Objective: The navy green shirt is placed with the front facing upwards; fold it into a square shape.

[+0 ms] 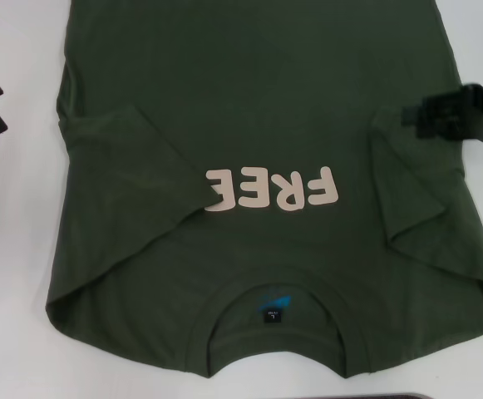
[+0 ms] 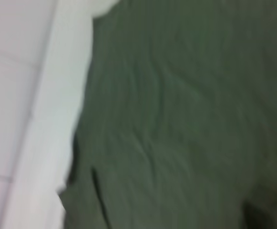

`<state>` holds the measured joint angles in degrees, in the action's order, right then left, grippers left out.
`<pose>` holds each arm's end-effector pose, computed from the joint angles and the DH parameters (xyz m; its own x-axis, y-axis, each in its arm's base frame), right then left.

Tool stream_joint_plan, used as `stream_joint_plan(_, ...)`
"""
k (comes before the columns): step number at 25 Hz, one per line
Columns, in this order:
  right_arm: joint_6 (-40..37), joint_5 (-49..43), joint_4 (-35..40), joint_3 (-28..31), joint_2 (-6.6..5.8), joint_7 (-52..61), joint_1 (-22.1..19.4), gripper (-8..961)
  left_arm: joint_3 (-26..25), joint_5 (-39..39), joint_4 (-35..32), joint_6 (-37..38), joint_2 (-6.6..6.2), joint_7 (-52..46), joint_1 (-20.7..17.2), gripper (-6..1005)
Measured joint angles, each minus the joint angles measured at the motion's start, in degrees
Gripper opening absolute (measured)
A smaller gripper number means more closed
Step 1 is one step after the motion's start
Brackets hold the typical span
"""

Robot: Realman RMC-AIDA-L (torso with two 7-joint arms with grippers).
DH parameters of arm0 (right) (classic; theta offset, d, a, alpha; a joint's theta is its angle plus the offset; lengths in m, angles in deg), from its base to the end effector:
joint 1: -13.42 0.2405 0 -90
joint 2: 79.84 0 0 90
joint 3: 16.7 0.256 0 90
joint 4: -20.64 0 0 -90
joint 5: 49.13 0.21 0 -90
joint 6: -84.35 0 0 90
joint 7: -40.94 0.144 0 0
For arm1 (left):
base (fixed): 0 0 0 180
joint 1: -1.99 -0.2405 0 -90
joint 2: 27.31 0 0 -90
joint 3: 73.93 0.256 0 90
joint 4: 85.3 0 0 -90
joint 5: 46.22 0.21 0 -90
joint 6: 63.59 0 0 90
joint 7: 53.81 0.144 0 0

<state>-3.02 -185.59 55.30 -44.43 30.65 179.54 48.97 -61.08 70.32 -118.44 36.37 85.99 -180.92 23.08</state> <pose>0.3113 0.3516 0.0556 0.0486 -0.9308 -0.3623 -0.9946 -0.0786 0.0685 -0.3404 0.2753 0.0814 -0.1665 0.7446 0.6464 0.8879 -0.1720 0.4268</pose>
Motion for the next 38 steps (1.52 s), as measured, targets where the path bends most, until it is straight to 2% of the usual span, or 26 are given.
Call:
stream_joint_plan(6, -4.6, -5.1, 3.1, -1.9, -2.95, 2.7, -0.7, 486, -0.6, 0.0, 0.0, -0.1, -0.03, -0.1, 0.0, 817)
stream_joint_plan(9, -6.0, -6.1, 3.3, -2.2, -3.69, 2.8, -1.1, 484, -0.6, 0.0, 0.0, -0.6, -0.03, -0.2, 0.1, 816)
stream_joint_plan(12, -6.0, -7.4, 3.1, -2.9, -3.25, 2.8, -1.2, 482, -0.6, 0.0, 0.0, -1.1, -0.03, -0.3, 0.1, 815)
stream_joint_plan(18, -5.0, -9.0, 2.7, -5.2, -0.95, 2.7, -1.0, 479, -1.8, 0.0, 0.1, -1.9, -0.43, -1.1, 0.2, 814)
stream_joint_plan(21, -4.6, -9.6, 2.6, -6.0, -0.35, 2.8, -0.8, 479, -2.5, 0.0, 0.1, -2.1, -0.59, -1.1, 0.3, 813)
stream_joint_plan(28, -4.7, -9.9, 2.9, -6.2, -0.25, 2.9, -0.7, 479, -3.0, 0.0, 0.1, -2.1, -0.57, -1.4, 0.2, 812)
stream_joint_plan(34, -5.0, -10.0, 3.2, -6.0, -1.10, 3.3, -0.7, 479, -3.1, 0.0, 0.1, -2.1, -0.35, -1.4, 0.0, 810)
stream_joint_plan(38, -4.6, -10.1, 3.2, -6.3, -0.97, 3.3, -0.6, 478, -3.1, 0.0, 0.1, -2.1, -0.24, -1.5, 0.0, 809)
